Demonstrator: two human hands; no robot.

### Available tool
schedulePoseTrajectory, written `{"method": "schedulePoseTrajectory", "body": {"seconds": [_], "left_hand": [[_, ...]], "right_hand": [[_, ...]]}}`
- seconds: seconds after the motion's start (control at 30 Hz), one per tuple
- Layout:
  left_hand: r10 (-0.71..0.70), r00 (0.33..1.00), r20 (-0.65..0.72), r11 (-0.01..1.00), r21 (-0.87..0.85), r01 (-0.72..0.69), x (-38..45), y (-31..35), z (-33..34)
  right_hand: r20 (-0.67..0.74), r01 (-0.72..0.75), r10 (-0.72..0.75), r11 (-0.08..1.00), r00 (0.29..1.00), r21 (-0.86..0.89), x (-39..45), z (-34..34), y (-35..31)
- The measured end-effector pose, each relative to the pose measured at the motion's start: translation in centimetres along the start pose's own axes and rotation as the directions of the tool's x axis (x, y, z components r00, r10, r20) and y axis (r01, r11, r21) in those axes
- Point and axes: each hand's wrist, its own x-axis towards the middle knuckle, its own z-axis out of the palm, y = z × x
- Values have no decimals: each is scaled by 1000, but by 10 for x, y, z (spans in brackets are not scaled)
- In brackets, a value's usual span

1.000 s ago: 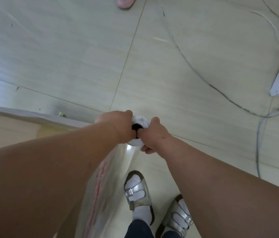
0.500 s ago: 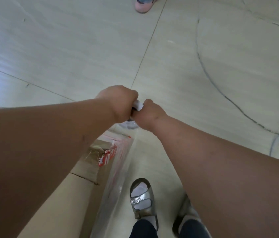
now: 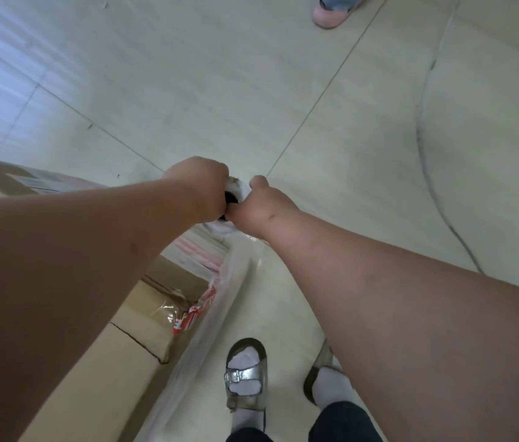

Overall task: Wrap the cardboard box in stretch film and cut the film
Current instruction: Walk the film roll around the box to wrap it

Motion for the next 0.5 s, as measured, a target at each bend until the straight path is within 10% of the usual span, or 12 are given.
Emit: {"method": "schedulePoseTrajectory", "body": {"seconds": [0.27, 0.5], "left_hand": [[-130, 975, -179, 980, -171, 100, 3, -23, -1], [-241, 942, 235, 870, -377, 316, 12, -34, 18]], "right_hand": [[76, 26, -30, 998, 997, 60, 20, -5, -26], [128, 18, -4, 994, 992, -104, 37, -5, -39]]}}
